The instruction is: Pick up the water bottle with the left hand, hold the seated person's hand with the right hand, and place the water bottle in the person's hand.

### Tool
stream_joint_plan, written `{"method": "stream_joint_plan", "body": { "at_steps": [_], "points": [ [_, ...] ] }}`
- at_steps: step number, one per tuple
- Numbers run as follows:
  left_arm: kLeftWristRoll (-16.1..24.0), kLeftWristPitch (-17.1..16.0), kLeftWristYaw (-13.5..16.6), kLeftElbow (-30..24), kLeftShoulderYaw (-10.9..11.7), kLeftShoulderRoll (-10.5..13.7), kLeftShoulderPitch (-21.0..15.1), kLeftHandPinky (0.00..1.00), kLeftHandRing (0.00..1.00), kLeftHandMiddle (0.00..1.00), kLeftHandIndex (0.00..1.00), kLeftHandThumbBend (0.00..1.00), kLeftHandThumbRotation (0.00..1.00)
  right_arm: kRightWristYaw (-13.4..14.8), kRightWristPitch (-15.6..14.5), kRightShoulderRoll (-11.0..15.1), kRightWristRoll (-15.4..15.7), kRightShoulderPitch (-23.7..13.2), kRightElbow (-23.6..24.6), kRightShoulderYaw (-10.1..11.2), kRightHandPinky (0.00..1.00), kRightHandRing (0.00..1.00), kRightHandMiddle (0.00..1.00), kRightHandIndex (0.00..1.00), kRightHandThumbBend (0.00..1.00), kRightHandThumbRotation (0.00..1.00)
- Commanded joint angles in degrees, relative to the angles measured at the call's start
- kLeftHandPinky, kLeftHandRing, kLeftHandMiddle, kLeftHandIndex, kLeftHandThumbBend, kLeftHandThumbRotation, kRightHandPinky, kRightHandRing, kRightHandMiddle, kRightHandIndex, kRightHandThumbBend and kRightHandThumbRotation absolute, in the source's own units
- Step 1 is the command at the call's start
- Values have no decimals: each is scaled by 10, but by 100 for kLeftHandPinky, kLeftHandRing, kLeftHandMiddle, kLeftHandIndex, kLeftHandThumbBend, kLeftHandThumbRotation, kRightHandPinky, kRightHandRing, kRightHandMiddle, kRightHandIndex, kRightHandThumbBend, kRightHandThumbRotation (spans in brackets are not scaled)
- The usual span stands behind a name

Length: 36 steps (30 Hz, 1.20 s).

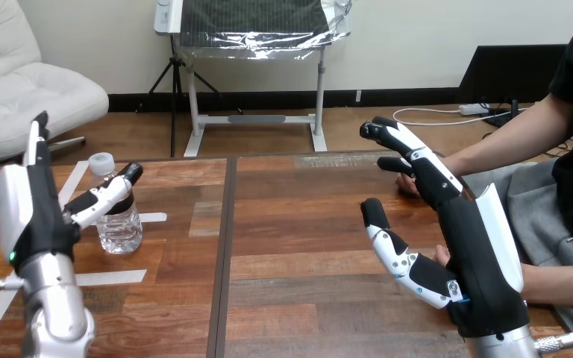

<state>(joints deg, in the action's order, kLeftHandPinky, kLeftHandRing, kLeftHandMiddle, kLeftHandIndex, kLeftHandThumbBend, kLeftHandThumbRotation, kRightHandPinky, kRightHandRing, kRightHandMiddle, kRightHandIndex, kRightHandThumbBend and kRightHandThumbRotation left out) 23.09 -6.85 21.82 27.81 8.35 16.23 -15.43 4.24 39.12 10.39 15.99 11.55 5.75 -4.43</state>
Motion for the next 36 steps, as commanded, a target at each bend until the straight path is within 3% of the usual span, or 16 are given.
{"method": "stream_joint_plan", "body": {
  "at_steps": [1,19,36],
  "points": [
    [12,7,-1,27,-21,24,-72,80,91,93,96,92,43,-1,4,-3,-4,-36,-4,4,79,88,91,83,17,0],
    [8,28,-5,107,-49,39,-140,80,91,95,96,91,45,-7,4,-1,-5,-41,-5,5,79,88,91,83,18,0],
    [3,12,5,216,-70,52,-199,82,91,94,96,91,47,-8,11,3,-5,-48,-12,8,79,89,91,82,17,0]
  ]
}}
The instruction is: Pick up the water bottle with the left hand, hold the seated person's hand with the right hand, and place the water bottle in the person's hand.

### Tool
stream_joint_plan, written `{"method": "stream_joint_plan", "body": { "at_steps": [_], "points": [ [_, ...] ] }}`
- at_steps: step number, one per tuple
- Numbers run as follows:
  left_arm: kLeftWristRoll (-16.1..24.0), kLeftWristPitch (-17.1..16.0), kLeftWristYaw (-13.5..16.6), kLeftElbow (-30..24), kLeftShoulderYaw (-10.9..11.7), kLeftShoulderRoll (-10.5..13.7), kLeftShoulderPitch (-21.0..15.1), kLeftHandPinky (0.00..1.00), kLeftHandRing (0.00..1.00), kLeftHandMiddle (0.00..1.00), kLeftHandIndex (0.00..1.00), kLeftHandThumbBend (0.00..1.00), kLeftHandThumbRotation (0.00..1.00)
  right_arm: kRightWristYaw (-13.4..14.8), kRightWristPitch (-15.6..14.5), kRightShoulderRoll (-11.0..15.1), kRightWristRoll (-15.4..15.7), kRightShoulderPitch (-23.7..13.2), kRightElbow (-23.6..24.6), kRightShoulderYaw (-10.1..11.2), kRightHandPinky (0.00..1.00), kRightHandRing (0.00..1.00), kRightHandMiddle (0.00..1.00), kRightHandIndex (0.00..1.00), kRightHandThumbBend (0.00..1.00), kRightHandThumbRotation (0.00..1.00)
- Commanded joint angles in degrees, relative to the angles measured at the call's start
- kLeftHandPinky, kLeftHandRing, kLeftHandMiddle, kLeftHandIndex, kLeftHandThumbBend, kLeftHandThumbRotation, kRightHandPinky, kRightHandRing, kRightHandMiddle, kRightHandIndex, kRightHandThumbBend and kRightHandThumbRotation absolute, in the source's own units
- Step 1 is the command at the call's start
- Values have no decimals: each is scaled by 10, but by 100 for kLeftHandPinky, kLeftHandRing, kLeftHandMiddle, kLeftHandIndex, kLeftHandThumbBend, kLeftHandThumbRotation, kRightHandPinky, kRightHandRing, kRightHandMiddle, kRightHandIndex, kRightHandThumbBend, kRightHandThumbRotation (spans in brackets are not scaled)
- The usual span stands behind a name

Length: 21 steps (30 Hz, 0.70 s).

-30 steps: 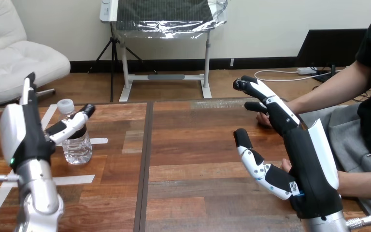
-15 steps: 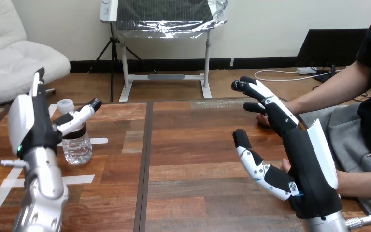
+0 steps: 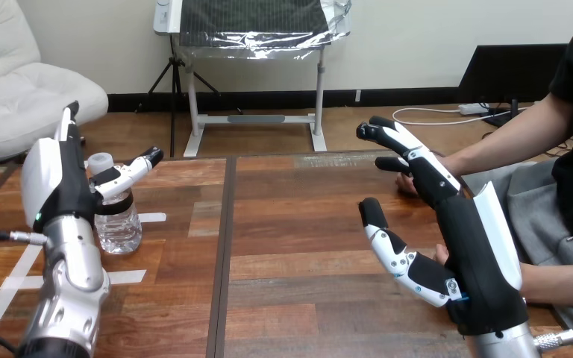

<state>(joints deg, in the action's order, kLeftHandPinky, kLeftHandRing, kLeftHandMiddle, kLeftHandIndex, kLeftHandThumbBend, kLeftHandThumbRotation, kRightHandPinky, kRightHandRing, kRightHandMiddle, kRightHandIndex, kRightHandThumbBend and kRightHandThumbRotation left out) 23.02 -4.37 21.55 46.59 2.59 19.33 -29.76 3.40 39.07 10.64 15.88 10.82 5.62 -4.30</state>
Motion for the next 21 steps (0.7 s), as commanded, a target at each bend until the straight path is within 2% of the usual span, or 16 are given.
{"method": "stream_joint_plan", "body": {
  "at_steps": [1,10,21],
  "points": [
    [4,-13,8,32,-13,21,-58,82,91,94,96,91,47,0,12,1,-4,-41,-12,7,79,89,91,82,17,0],
    [4,-12,12,76,-25,25,-81,84,92,94,95,92,49,1,17,2,-6,-46,-17,8,79,89,90,81,18,0],
    [3,3,12,124,-35,26,-106,85,91,93,94,94,52,-5,18,6,-15,-48,-18,7,78,87,90,81,18,0]
  ]
}}
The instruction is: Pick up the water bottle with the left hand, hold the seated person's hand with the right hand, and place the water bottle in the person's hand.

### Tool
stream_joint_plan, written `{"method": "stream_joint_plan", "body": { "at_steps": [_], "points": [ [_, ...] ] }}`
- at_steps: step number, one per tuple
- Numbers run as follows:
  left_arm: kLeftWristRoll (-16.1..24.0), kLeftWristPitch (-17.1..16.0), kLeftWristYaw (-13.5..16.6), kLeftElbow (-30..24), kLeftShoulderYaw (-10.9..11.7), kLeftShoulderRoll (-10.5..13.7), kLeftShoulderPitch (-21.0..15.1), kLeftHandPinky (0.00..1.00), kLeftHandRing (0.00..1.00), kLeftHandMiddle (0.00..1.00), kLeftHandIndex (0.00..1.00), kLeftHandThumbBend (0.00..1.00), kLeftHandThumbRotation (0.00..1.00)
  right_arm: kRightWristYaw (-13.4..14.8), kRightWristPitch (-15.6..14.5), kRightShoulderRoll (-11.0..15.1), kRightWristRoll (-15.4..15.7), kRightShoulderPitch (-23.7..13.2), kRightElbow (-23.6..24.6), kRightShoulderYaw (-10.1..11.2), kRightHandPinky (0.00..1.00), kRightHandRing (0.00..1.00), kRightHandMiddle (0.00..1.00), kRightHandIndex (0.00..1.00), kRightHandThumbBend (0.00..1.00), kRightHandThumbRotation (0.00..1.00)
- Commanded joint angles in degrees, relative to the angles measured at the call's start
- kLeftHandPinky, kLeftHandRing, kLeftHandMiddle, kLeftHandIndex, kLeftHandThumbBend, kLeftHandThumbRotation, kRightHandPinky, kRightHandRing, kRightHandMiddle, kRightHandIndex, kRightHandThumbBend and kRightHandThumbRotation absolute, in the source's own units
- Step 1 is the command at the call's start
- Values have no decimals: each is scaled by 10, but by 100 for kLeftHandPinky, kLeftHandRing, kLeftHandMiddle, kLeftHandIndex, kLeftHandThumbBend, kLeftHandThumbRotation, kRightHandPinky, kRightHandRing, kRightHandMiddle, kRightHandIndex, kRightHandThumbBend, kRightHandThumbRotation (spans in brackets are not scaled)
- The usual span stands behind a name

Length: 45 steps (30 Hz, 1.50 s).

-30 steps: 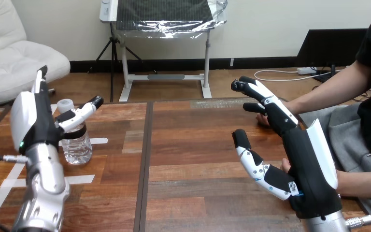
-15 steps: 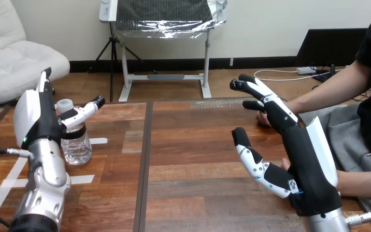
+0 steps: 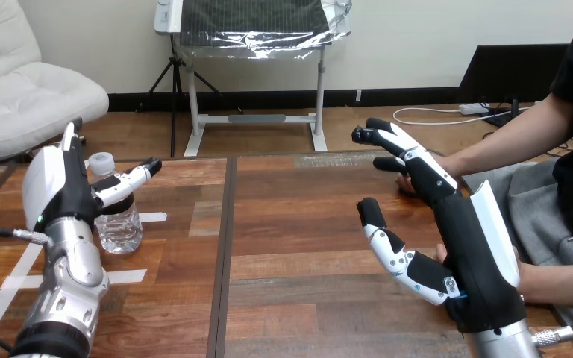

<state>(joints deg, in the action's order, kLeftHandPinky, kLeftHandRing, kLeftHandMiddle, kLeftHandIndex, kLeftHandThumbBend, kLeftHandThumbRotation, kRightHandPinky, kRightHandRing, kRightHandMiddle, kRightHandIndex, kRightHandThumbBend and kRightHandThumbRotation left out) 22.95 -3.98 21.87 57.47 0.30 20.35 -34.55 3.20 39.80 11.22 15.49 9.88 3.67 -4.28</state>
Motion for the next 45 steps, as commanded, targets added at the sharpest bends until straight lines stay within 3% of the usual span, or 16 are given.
{"method": "stream_joint_plan", "body": {
  "at_steps": [1,20,45],
  "points": [
    [4,-1,9,19,-13,16,-59,85,91,93,94,94,52,-3,10,0,-11,-39,2,7,78,87,90,81,18,0],
    [6,23,4,71,-34,18,-82,80,89,92,92,92,56,-4,10,5,-4,-41,3,11,75,86,89,79,19,0],
    [3,34,0,91,-52,12,-85,76,85,89,89,88,55,-3,3,11,6,-38,13,21,74,84,87,77,20,0]
  ]
}}
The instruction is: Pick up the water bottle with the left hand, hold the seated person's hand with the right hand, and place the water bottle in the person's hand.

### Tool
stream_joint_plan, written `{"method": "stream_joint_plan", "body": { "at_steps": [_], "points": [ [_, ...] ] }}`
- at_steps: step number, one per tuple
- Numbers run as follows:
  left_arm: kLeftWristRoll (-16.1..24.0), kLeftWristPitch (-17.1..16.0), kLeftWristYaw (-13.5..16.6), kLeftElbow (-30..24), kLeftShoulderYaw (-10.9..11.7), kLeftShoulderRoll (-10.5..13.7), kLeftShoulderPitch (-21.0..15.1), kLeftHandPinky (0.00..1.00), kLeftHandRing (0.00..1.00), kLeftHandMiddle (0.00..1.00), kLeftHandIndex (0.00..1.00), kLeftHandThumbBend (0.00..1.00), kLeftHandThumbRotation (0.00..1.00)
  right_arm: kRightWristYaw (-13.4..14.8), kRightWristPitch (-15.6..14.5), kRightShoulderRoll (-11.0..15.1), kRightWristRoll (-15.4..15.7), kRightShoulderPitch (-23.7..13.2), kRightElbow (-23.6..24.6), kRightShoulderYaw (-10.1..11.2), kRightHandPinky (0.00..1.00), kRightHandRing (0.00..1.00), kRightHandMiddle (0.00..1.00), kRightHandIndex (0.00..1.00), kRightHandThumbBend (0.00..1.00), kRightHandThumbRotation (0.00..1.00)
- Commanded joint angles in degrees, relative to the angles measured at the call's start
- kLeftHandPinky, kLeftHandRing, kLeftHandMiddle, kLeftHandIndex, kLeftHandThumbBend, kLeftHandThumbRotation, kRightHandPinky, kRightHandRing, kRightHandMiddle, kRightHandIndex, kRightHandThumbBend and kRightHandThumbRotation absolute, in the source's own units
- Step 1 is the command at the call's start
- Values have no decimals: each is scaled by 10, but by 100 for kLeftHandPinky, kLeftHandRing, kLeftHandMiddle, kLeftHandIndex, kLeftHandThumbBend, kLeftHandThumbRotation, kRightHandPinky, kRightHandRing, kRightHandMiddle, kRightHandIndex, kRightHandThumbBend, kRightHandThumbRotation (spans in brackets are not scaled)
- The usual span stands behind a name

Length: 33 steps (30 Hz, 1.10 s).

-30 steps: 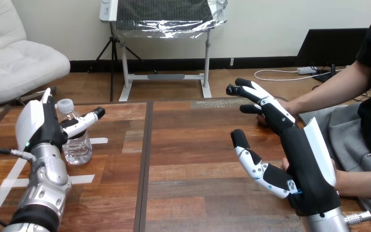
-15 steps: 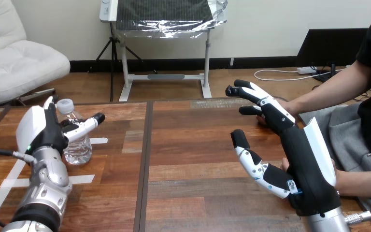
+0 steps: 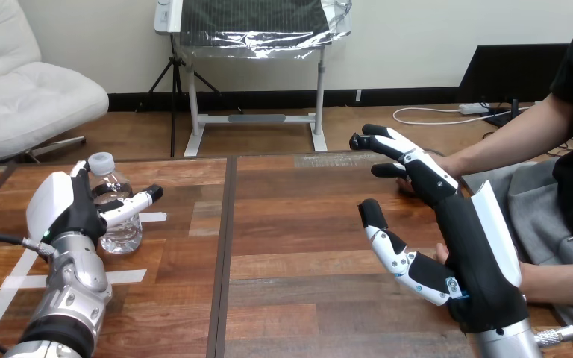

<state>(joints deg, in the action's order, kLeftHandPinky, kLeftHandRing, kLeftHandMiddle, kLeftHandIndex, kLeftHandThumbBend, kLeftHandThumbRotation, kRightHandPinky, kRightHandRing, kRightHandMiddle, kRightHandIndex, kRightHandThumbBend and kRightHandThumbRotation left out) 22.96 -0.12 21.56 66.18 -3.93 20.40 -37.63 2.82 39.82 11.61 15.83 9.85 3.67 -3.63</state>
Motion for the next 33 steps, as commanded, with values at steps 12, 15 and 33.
{"method": "stream_joint_plan", "body": {
  "at_steps": [12,15,33],
  "points": [
    [-7,-21,4,7,-6,8,-48,74,83,87,87,84,51,-6,2,7,-5,-35,12,17,75,85,87,76,20,0],
    [-11,-32,8,7,-3,7,-45,71,81,85,85,82,49,-8,1,7,-6,-34,13,17,75,85,86,76,20,0],
    [-56,-85,52,8,22,-5,-38,54,61,64,65,71,8,-8,6,5,-2,-35,12,20,74,82,85,74,21,0]
  ]
}}
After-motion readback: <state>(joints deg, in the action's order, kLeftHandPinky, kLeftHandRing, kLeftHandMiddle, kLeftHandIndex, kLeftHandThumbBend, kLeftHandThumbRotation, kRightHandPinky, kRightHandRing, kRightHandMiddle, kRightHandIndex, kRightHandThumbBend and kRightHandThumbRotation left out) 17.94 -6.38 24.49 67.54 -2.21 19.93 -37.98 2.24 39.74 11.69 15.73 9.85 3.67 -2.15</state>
